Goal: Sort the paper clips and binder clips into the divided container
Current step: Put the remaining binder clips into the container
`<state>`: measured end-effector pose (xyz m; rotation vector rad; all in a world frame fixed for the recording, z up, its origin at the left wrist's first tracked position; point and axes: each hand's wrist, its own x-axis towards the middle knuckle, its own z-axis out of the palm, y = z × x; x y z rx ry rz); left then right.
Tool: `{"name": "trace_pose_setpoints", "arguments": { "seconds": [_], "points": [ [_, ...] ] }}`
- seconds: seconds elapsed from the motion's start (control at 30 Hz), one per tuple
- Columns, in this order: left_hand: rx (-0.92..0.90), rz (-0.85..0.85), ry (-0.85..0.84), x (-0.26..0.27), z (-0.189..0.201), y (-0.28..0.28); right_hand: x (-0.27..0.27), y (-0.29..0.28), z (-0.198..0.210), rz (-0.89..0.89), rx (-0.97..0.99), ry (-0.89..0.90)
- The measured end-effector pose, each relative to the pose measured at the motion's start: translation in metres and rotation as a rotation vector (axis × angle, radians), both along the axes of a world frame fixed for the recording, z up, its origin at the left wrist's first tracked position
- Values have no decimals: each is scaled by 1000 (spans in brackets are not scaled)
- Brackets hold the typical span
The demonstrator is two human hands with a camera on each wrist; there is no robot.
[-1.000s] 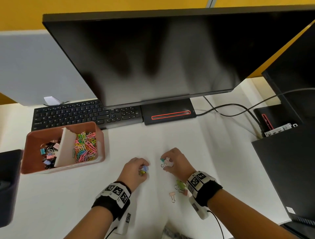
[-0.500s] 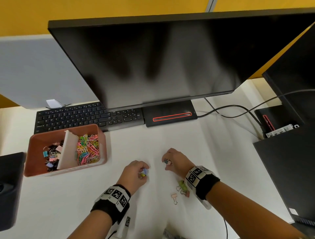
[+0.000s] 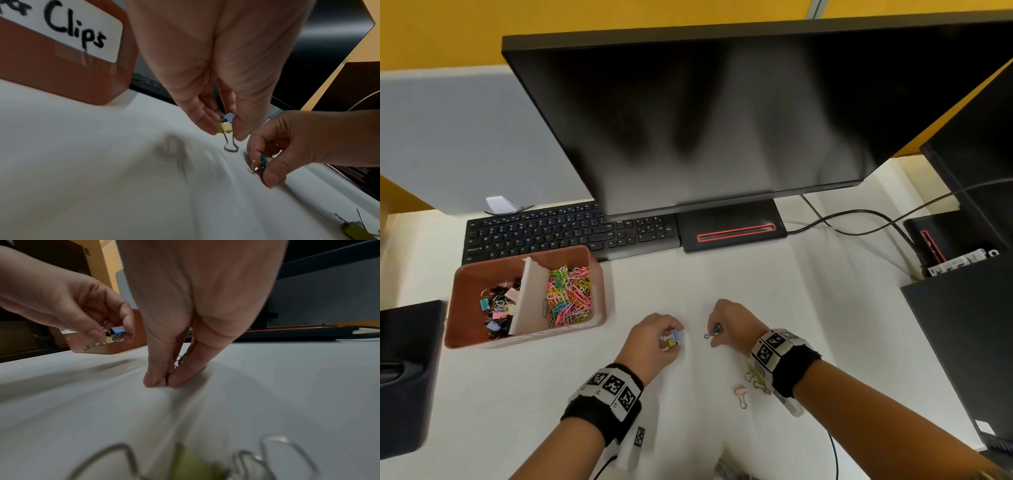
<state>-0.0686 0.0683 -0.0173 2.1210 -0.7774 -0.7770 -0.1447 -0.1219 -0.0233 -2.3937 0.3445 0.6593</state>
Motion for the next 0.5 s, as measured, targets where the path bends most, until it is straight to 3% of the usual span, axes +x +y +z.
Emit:
{"name": "trace_pose_setpoints", "arguments": {
  "seconds": [0.23,0.33,0.5],
  "points": [
    [-106,51,-77,12,41,42,9,25,8,61,-7,-52],
    [-139,143,-151,29,74,79,24,47,33,27,101,-193],
    [-122,449,-267,87,101,161,91,125,92,78,316,-503]
  ]
}}
